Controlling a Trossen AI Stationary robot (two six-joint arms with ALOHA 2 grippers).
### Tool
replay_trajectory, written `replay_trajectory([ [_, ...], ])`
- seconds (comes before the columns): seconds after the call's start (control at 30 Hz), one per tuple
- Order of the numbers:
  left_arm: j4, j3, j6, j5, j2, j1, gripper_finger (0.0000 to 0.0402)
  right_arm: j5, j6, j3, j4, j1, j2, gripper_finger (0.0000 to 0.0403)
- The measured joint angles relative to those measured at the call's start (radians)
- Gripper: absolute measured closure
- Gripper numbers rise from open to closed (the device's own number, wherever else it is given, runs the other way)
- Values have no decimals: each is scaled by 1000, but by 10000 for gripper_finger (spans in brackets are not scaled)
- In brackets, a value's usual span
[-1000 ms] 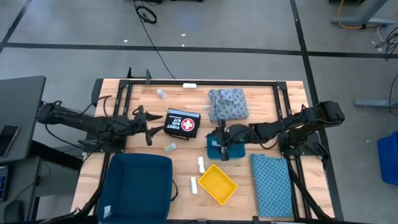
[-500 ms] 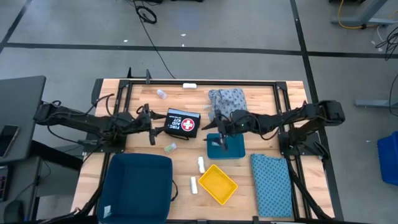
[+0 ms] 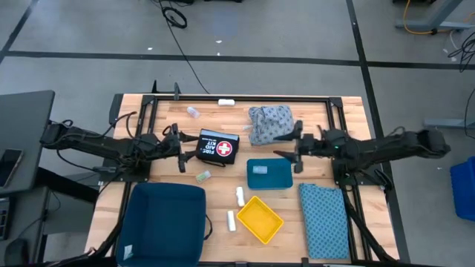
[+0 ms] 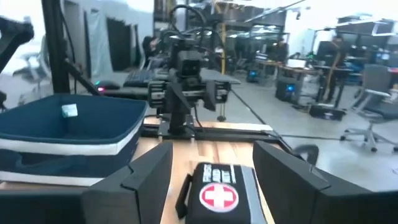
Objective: Pick & place medical supplies in basket/bin
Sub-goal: Put the bottom pill bottle into the blue bin
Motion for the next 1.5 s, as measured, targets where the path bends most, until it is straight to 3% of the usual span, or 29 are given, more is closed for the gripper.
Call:
replay_trajectory([
  [0.3, -15, 12, -77, -13, 49, 87, 181, 80, 150, -318, 244, 0, -115, 170],
  [0.43, -138, 106, -88, 15, 122, 130, 181, 92, 146, -317, 232, -1, -112, 170],
  [0.63, -465, 333, -33, 19, 272, 208, 181, 84, 116, -317, 210, -1, -100, 170],
  [0.77, -654, 455, -11, 14, 364, 298, 181, 79, 105, -317, 182, -1, -100, 170],
  [0.93, -776, 580, -26, 6, 466, 431, 181, 79, 89, -317, 172, -1, -100, 170],
  [1.23, -1162, 817, 323, -1, 669, 546, 181, 71, 52, -317, 136, -1, -100, 170],
  [1.5, -1207, 914, 644, 13, 775, 653, 181, 24, 45, -317, 131, -1, -100, 170],
])
